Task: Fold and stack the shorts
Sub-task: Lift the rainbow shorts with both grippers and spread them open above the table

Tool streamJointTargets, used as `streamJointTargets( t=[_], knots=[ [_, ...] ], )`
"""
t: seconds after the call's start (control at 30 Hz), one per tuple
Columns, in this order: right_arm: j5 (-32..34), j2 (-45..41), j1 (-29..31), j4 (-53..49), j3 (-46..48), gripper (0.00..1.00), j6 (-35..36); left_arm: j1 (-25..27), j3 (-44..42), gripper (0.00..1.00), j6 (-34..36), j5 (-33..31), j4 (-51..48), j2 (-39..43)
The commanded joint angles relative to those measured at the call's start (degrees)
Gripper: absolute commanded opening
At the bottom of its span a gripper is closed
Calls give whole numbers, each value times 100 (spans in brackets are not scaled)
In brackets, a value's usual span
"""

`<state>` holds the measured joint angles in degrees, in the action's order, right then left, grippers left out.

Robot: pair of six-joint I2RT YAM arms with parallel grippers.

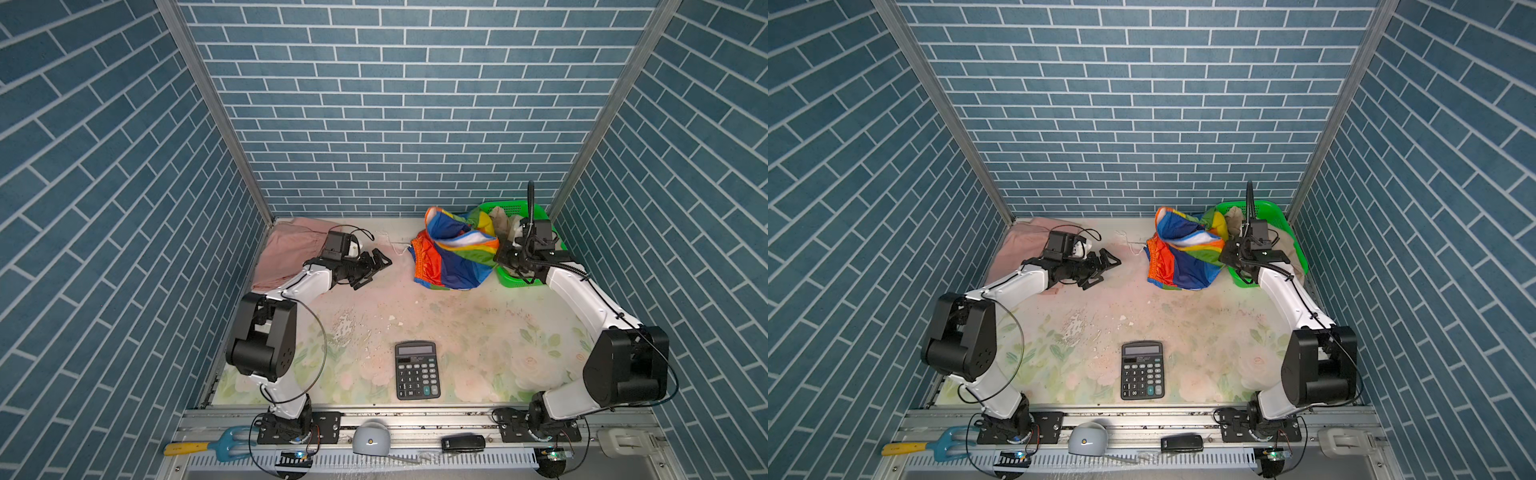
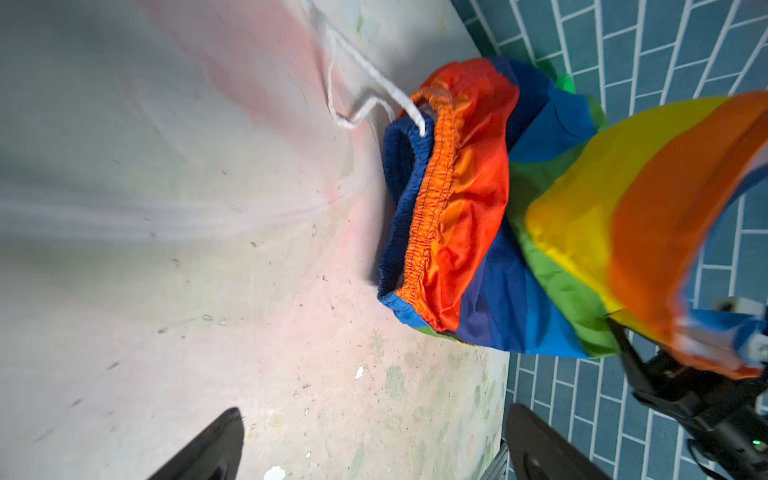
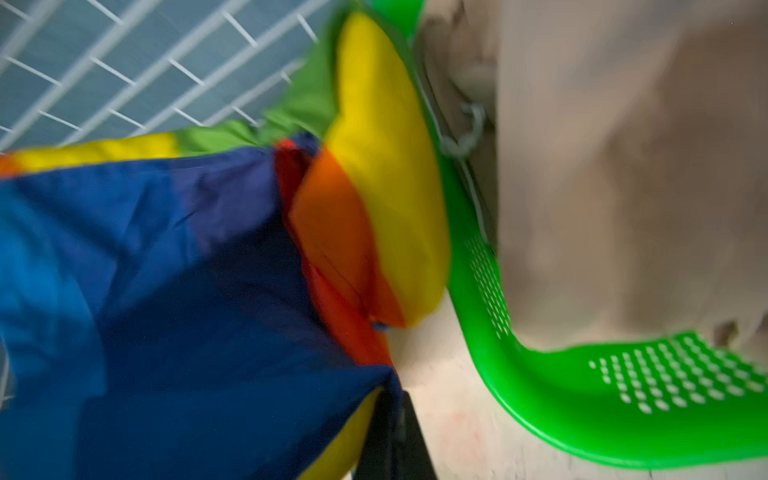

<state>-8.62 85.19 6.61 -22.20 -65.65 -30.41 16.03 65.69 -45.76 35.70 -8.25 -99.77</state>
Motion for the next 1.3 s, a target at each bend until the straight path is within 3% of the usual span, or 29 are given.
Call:
streamJointTargets(
  t=[0.0,0.27,0.57,0.8,1.27],
  knots=[
    [-338,-619,-595,373,380,0,-441,324,297,100,-216,1,230,-178],
    [-892,-587,-1197,640,474,0,-681,654,675,99,-119,-133,53,-761],
    [-1177,-221,-1263,1279,342,0,-1312,1431,1888,100,126,-181,-836,-1699],
    [-1344,162,-1266,1817,158,0,-1778,1744,1835,99,41,-315,-835,-1988],
    [-1445,290,-1248,2136,191,0,-2002,1885,2060,66,-724,-384,94,-2559]
  ],
)
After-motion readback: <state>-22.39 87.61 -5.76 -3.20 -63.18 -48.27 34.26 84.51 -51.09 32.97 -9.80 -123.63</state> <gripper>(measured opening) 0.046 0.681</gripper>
